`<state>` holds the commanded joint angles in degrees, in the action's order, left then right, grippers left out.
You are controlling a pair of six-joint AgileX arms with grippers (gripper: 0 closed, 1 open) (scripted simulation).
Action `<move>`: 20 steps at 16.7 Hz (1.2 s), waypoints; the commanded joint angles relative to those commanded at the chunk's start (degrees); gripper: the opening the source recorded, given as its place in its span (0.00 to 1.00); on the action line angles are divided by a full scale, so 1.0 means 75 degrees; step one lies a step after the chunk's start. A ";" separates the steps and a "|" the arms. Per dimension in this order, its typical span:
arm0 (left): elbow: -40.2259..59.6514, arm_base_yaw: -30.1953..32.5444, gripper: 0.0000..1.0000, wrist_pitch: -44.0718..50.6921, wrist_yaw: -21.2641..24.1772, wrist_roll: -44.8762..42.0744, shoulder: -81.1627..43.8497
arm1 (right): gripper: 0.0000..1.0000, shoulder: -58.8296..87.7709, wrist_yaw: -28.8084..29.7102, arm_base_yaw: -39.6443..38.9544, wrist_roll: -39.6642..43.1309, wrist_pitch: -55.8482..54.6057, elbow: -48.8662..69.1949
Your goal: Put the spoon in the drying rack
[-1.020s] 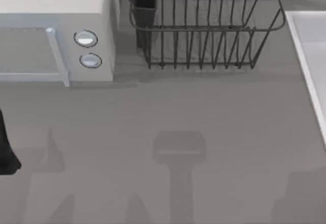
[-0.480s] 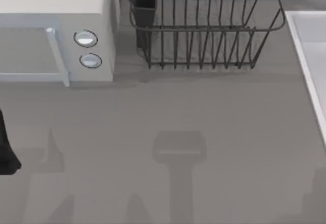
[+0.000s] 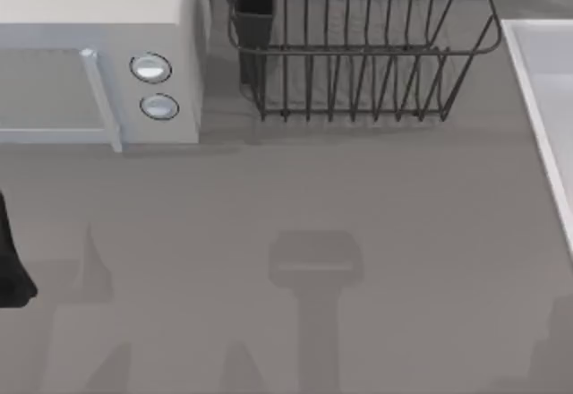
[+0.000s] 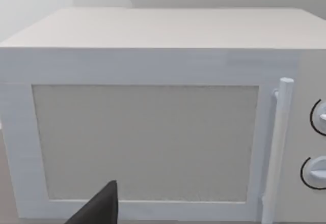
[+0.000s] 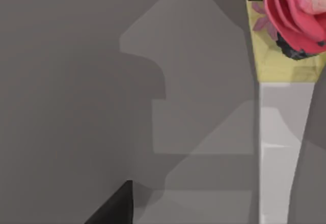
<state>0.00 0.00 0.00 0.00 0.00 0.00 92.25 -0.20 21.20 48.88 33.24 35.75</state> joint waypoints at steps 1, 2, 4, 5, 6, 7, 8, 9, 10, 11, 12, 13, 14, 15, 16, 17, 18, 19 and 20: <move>0.0000 0.0000 1.00 0.0000 0.0000 0.0000 0.0000 | 0.55 0.0000 0.0000 0.0000 0.0000 0.0000 0.0000; 0.0000 0.0000 1.00 0.0000 0.0000 0.0000 0.0000 | 0.47 0.0000 0.0000 0.0000 0.0000 0.0000 0.0000; 0.0000 0.0000 1.00 0.0000 0.0000 0.0000 0.0000 | 0.32 0.0000 0.0000 0.0000 0.0000 0.0000 0.0000; 0.0000 0.0000 1.00 0.0000 0.0000 0.0000 0.0000 | 0.25 0.0000 0.0000 0.0000 0.0000 0.0000 0.0000; 0.0000 0.0000 1.00 0.0000 0.0000 0.0000 0.0000 | 0.17 0.0000 0.0000 0.0000 0.0000 0.0000 0.0000; 0.0000 0.0000 1.00 0.0000 0.0000 0.0000 0.0000 | 0.10 0.0000 0.0000 0.0000 0.0000 0.0000 0.0000; 0.0000 0.0000 1.00 0.0000 0.0000 0.0000 0.0000 | 0.02 0.0000 0.0000 0.0000 0.0000 0.0000 0.0000; 0.0000 0.0000 1.00 0.0000 0.0000 0.0000 0.0000 | 0.00 0.0000 0.0000 0.0000 0.0000 0.0000 0.0000; 0.0000 0.0000 1.00 0.0000 0.0000 0.0000 0.0000 | 0.00 0.0000 0.0000 0.0000 0.0000 0.0000 0.0000; 0.0000 0.0000 1.00 0.0000 0.0000 0.0000 0.0000 | 0.00 0.0000 0.0000 0.0000 0.0000 0.0000 0.0000; 0.0000 0.0000 1.00 0.0000 0.0000 0.0000 0.0000 | 0.00 0.0000 0.0000 0.0000 0.0000 0.0000 0.0000; 0.0000 0.0000 1.00 0.0000 0.0000 0.0000 0.0000 | 0.00 0.0000 0.0000 0.0000 0.0000 0.0000 0.0000; 0.0000 0.0000 1.00 0.0000 0.0000 0.0000 0.0000 | 0.00 0.0000 0.0000 0.0000 0.0000 0.0000 0.0000; 0.0000 0.0000 1.00 0.0000 0.0000 0.0000 0.0000 | 0.00 0.0000 0.0000 0.0000 0.0000 0.0000 0.0000; 0.0000 0.0000 1.00 0.0000 0.0000 0.0000 0.0000 | 0.00 0.0000 0.0000 0.0000 0.0000 0.0000 0.0000; 0.0000 0.0000 1.00 0.0000 0.0000 0.0000 0.0000 | 0.00 -0.0535 -0.0123 0.0005 -0.0124 0.0741 0.0307; 0.0000 0.0000 1.00 0.0000 0.0000 0.0000 0.0000 | 0.00 -0.0536 -0.0123 0.0007 -0.0122 0.0759 0.0324; 0.0000 0.0000 1.00 0.0000 0.0000 0.0000 0.0000 | 0.00 -0.0542 -0.0123 0.0015 -0.0111 0.0851 0.0412; 0.0000 0.0000 1.00 0.0000 0.0000 0.0000 0.0000 | 0.00 -0.0558 -0.0123 0.0025 -0.0092 0.1027 0.0580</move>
<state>0.00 0.00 0.00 0.00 0.00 0.00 88.07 -1.12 21.39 48.19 40.95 40.10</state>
